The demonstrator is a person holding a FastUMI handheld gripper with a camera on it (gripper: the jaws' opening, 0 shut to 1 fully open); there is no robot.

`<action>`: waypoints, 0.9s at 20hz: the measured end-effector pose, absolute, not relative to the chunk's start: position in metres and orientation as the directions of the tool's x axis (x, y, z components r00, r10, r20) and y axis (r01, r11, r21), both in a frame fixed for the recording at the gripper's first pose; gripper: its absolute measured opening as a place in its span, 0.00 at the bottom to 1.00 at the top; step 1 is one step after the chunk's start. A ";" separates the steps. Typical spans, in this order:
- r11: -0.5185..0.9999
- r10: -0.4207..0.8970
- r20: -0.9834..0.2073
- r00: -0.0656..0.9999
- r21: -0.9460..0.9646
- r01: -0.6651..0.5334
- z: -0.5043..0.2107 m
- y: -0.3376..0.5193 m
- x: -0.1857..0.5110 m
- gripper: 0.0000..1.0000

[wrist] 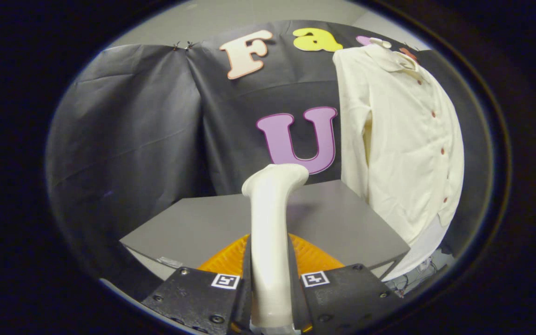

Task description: Iron the clothes twice with a garment steamer, once on the left side and once on the right side.

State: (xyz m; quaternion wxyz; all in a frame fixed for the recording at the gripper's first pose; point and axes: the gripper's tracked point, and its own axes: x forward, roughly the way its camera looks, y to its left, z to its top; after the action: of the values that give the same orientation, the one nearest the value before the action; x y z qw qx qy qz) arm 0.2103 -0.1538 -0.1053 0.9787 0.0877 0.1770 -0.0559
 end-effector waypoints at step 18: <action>0.990 -0.144 0.134 0.980 0.022 0.142 0.024 -0.282 0.125 0.34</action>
State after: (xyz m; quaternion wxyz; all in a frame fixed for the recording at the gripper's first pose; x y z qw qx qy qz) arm 0.1248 -0.2822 0.0242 0.9951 0.0060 -0.0680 -0.0718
